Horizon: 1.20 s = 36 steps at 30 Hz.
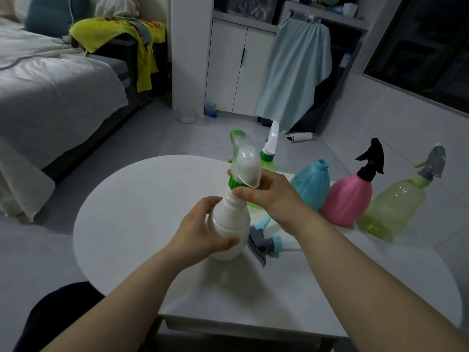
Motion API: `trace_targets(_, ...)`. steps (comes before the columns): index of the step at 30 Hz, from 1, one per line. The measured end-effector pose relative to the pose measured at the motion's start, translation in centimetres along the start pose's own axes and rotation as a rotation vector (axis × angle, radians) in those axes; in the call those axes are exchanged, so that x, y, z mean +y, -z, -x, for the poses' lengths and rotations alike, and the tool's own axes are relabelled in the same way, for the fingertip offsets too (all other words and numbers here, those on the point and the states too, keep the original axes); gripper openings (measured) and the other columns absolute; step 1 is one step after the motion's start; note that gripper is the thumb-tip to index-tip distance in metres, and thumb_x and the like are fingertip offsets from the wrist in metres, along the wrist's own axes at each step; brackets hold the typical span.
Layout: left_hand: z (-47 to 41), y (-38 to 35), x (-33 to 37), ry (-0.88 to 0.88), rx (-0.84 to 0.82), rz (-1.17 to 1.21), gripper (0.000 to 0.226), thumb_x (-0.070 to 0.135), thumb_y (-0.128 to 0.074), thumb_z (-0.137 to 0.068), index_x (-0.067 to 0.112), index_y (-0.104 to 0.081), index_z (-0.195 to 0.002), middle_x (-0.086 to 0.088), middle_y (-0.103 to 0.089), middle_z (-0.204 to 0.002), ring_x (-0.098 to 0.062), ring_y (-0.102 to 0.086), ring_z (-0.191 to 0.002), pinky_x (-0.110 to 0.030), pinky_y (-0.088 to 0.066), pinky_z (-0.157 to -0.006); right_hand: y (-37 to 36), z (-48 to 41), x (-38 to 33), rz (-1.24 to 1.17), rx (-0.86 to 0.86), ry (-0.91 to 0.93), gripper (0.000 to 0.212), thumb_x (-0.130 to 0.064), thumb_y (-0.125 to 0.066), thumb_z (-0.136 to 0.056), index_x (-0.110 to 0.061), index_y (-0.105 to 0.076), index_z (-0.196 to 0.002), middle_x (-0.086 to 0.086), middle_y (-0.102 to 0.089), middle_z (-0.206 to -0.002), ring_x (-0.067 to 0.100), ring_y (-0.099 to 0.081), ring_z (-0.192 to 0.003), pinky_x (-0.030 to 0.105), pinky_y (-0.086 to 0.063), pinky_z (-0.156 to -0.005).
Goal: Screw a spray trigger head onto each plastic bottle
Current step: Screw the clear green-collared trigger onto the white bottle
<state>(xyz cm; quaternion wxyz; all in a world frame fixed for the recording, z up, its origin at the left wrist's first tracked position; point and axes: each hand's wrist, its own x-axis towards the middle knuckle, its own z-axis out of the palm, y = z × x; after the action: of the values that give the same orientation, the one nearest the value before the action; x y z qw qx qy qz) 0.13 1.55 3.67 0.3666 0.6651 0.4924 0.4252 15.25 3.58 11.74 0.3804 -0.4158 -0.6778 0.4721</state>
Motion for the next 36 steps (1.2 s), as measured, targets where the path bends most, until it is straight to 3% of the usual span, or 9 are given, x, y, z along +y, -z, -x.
trace_targets(3, -0.4, 0.5, 0.0, 0.016, -0.092, -0.014, 0.069, 0.024, -0.079, -0.060, 0.046, -0.030, -0.104, 0.025, -0.042, -0.100, -0.004, -0.044, -0.093, -0.017, -0.036, -0.073, 0.5, -0.1, -0.9, 0.010, -0.114, -0.019, 0.029, -0.014, -0.065, -0.075, -0.035, -0.057, -0.092, -0.019, -0.062, -0.096, -0.012, -0.060, -0.084, 0.007, -0.048, -0.076)
trace_targets(5, -0.6, 0.7, 0.1, 0.013, -0.136, 0.016, 0.067, 0.023, -0.078, -0.062, 0.053, -0.030, -0.099, 0.029, -0.043, -0.101, 0.006, -0.047, -0.090, -0.005, -0.037, -0.069, 0.6, -0.1, -1.3, -0.025, -0.150, -0.027, 0.028, -0.011, -0.064, -0.075, -0.031, -0.058, -0.093, -0.016, -0.063, -0.096, -0.010, -0.061, -0.084, 0.007, -0.049, -0.074)
trace_targets(7, -0.6, 0.7, 0.0, 0.014, -0.135, 0.027, 0.064, 0.024, -0.079, -0.060, 0.056, -0.034, -0.093, 0.031, -0.047, -0.097, 0.012, -0.049, -0.087, -0.003, -0.040, -0.062, 0.4, 0.0, -1.4, -0.035, -0.137, -0.016, 0.026, -0.008, -0.063, -0.076, -0.027, -0.058, -0.094, -0.015, -0.064, -0.094, -0.008, -0.062, -0.083, 0.007, -0.049, -0.073)
trace_targets(12, -0.9, 0.3, -0.3, 0.026, -0.081, 0.013, 0.066, 0.028, -0.081, -0.056, 0.057, -0.033, -0.092, 0.032, -0.047, -0.092, 0.009, -0.050, -0.084, -0.003, -0.038, -0.057, -0.6, 0.1, -0.5, -0.010, 0.048, 0.056, 0.022, -0.009, -0.064, -0.076, -0.028, -0.061, -0.087, -0.013, -0.065, -0.089, -0.008, -0.062, -0.079, 0.006, -0.048, -0.072)
trace_targets(15, -0.9, 0.1, -0.5, 0.014, -0.058, 0.000, 0.066, 0.028, -0.081, -0.056, 0.058, -0.033, -0.092, 0.033, -0.046, -0.093, 0.008, -0.049, -0.084, -0.004, -0.036, -0.060, -1.1, 0.2, 0.0, 0.003, 0.147, 0.074, 0.020, -0.013, -0.066, -0.074, -0.028, -0.061, -0.087, -0.009, -0.066, -0.089, 0.001, -0.061, -0.085, 0.013, -0.049, -0.080)
trace_targets(20, -0.8, 0.0, -0.5, 0.004, -0.042, 0.012, 0.067, 0.026, -0.081, -0.055, 0.057, -0.035, -0.092, 0.032, -0.047, -0.093, 0.008, -0.050, -0.085, -0.005, -0.039, -0.062, -2.1, 0.5, 0.5, 0.043, 0.304, 0.091, 0.018, -0.018, -0.068, -0.073, -0.030, -0.059, -0.083, -0.013, -0.063, -0.083, 0.006, -0.060, -0.086, 0.017, -0.047, -0.079)
trace_targets(26, -0.9, 0.0, -0.3, 0.028, -0.058, 0.024, 0.068, 0.025, -0.081, -0.055, 0.048, -0.037, -0.100, 0.030, -0.047, -0.093, 0.005, -0.050, -0.085, -0.010, -0.038, -0.065, 0.1, 0.0, -1.1, -0.034, -0.058, -0.011, 0.027, -0.008, -0.062, -0.077, -0.032, -0.060, -0.088, -0.014, -0.064, -0.093, -0.003, -0.061, -0.086, 0.011, -0.049, -0.081)
trace_targets(32, -0.6, -0.3, -0.4, 0.021, -0.045, 0.020, 0.068, 0.025, -0.080, -0.056, 0.046, -0.035, -0.102, 0.028, -0.047, -0.093, -0.001, -0.051, -0.084, -0.010, -0.038, -0.066, -0.8, 0.3, -0.2, -0.011, 0.124, 0.044, 0.024, -0.008, -0.064, -0.076, -0.021, -0.060, -0.095, 0.001, -0.064, -0.097, 0.004, -0.060, -0.084, 0.010, -0.048, -0.076)
trace_targets(36, -0.5, -0.4, -0.4, 0.019, -0.020, 0.025, 0.064, 0.024, -0.080, -0.058, 0.052, -0.036, -0.095, 0.032, -0.045, -0.094, 0.004, -0.050, -0.085, -0.008, -0.036, -0.065, -0.2, 0.2, -0.3, -0.006, 0.057, -0.004, 0.030, -0.010, -0.063, -0.076, -0.017, -0.058, -0.105, -0.003, -0.063, -0.100, 0.001, -0.058, -0.088, 0.005, -0.047, -0.075)
